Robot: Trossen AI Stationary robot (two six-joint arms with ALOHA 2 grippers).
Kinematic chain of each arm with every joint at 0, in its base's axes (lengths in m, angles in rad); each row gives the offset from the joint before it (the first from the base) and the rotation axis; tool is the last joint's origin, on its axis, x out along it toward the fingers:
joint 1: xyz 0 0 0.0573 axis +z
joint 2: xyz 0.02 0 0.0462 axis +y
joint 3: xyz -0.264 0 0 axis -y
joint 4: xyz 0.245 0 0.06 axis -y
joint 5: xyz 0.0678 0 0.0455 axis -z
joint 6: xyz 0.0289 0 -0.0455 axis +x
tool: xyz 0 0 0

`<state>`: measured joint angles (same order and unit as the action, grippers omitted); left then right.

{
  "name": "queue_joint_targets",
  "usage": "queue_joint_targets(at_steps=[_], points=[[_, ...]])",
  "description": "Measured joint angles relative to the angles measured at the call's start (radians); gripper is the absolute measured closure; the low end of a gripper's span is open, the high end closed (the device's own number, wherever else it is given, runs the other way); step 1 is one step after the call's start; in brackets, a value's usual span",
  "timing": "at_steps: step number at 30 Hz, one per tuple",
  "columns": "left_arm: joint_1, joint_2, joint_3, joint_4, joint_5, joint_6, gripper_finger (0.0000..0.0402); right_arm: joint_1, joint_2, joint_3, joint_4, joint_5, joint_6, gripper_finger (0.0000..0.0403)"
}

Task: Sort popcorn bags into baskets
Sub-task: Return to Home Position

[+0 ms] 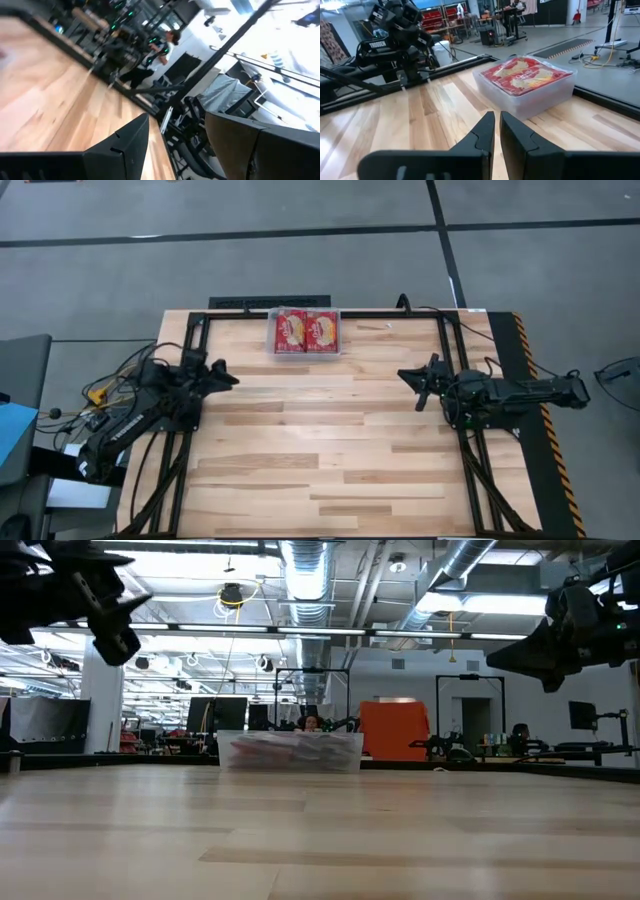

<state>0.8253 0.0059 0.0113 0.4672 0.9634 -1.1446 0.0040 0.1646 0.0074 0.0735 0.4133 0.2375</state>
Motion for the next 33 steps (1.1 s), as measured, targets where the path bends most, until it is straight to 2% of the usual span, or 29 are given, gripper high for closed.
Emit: queue_joint_targets(at_steps=[12,33], points=[[0.0,0.0,0.0,-0.412,-0.002,0.022,0.0216,0.0,0.0,-0.001,-0.001,0.0,-0.001,0.0348],[0.0,0.0,0.0,-0.416,-0.008,0.024,0.0216,0.0,0.0,-0.002,-0.002,0.0,-0.001,0.0348]])
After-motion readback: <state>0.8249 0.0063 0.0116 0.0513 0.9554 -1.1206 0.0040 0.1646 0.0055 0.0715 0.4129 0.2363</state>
